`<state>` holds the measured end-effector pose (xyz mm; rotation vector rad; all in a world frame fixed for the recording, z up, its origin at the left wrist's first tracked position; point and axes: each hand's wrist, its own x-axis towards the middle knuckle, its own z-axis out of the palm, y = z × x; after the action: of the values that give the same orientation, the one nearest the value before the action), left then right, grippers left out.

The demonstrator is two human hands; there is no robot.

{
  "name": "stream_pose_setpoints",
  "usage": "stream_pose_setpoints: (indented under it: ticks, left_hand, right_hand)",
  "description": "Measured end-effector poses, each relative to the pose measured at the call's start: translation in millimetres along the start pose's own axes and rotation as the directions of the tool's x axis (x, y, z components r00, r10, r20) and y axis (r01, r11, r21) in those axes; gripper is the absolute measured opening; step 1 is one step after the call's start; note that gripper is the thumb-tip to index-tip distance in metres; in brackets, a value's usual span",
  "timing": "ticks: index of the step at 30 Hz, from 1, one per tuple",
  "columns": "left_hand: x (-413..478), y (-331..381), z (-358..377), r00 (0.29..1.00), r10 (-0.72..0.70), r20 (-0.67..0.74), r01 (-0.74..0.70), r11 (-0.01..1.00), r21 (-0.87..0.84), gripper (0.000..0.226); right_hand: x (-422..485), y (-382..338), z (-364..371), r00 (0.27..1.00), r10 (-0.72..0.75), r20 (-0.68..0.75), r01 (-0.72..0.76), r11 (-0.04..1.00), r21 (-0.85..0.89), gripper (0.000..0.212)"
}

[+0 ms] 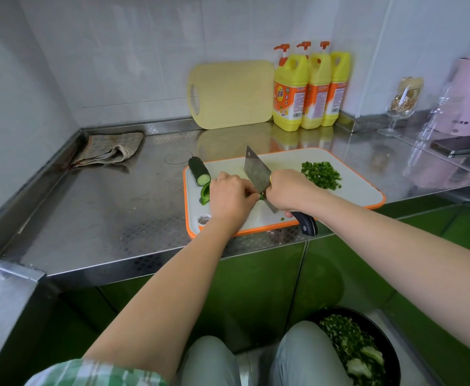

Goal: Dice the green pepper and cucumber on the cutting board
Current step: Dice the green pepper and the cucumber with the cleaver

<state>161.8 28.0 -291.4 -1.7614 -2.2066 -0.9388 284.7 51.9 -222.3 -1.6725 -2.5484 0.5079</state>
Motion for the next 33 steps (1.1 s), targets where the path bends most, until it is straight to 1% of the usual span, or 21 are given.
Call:
stream_pose_setpoints:
  ticks: [3, 6, 10, 12, 14, 17, 21, 25, 27, 30, 33]
  left_hand:
    - [-3, 1, -1, 1.0, -0.015, -0.017, 0.016, 0.997, 0.076, 0.021]
    - [-5, 0, -3, 1.0, -0.022, -0.007, 0.023, 0.995, 0.097, 0.018]
    - [-4, 0, -3, 1.0, -0.03, -0.003, 0.031, 0.996, 0.088, 0.016]
    - [-3, 1, 0, 1.0, -0.026, 0.001, 0.026, 0.996, 0.082, 0.017]
    - [-2, 1, 1, 1.0, -0.021, -0.006, 0.022, 0.998, 0.062, 0.017]
    - [-1, 0, 1, 1.0, -0.005, -0.003, 0.005, 0.999, 0.044, 0.017]
    - [-1, -1, 2, 1.0, 0.009, -0.019, -0.009, 0.999, 0.032, 0.014]
    - [-2, -2, 2, 0.999, 0.004, -0.038, -0.003, 1.0, 0.031, 0.013]
    - [-2, -2, 2, 0.999, 0.013, -0.043, -0.011, 0.999, 0.049, 0.013]
    - [-2, -2, 2, 0.998, 0.007, -0.058, -0.005, 0.999, 0.049, 0.012]
    - [-3, -1, 3, 0.998, 0.001, -0.055, 0.002, 0.998, 0.06, 0.012]
  right_hand:
    - [3, 5, 1, 0.999, 0.001, -0.047, 0.002, 0.997, 0.078, 0.012]
    - [0, 11, -4, 0.997, -0.024, -0.078, 0.035, 0.99, 0.133, 0.014]
    - [-6, 9, -14, 0.999, -0.051, -0.016, 0.052, 0.996, 0.069, 0.014]
    - [-7, 8, -12, 0.999, -0.037, 0.026, 0.037, 0.999, 0.023, 0.014]
    - [-5, 8, -8, 0.999, -0.023, 0.035, 0.022, 1.0, 0.016, 0.013]
    - [-2, 7, -2, 1.0, -0.019, -0.002, 0.019, 0.999, 0.048, 0.012]
    - [-1, 13, 1, 0.998, -0.02, -0.061, 0.026, 0.995, 0.1, 0.022]
    - [-8, 18, -4, 0.991, -0.066, -0.116, 0.08, 0.989, 0.121, 0.014]
    - [-11, 14, -9, 0.994, -0.076, -0.08, 0.084, 0.991, 0.102, 0.017]
    - [-13, 7, -8, 0.999, -0.045, 0.002, 0.045, 0.998, 0.032, 0.02]
    - [-10, 2, -4, 1.0, -0.012, 0.023, 0.012, 1.0, 0.003, 0.019]
